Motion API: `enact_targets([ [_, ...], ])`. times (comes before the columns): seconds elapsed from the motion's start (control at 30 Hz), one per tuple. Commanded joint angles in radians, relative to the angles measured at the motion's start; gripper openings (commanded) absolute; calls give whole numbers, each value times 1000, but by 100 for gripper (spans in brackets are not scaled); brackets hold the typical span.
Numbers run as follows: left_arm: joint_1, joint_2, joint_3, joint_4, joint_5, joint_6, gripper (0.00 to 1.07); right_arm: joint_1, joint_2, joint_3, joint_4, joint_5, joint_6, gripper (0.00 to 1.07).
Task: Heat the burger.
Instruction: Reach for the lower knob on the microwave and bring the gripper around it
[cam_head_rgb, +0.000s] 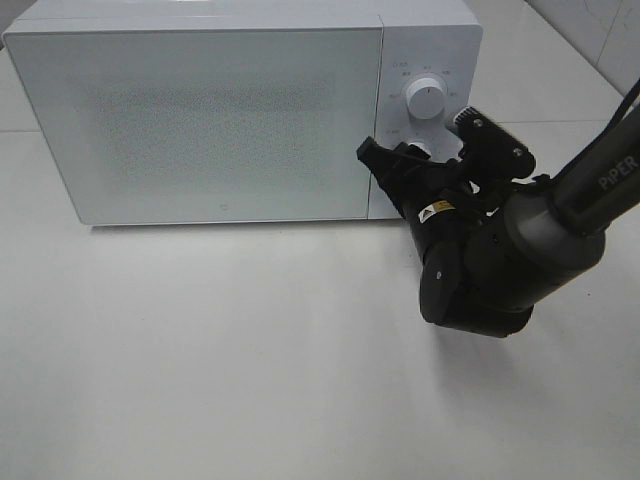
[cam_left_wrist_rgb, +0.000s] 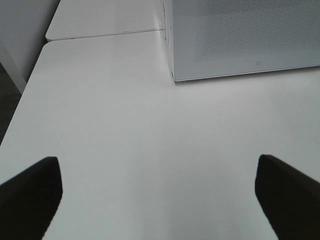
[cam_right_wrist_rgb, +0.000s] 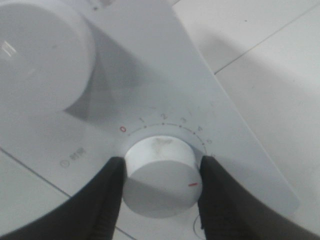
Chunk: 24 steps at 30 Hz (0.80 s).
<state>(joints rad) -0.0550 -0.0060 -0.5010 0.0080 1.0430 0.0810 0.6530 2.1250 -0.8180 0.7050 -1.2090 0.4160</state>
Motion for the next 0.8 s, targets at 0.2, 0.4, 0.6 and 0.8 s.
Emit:
enact_targets([
  [0.2,2,-23,3,3,-2,-6,98,-9,-4,-23,-87,-42,445,6],
  [0.4,2,-23,3,3,-2,-6,98,-9,-4,-23,-85,-43,732,6],
  [0.6,2,-23,3,3,-2,-6,98,-9,-4,-23,-90,-43,1008,7],
  [0.8,2,-23,3,3,-2,-6,98,-9,-4,-23,-107,-43,1083,7],
])
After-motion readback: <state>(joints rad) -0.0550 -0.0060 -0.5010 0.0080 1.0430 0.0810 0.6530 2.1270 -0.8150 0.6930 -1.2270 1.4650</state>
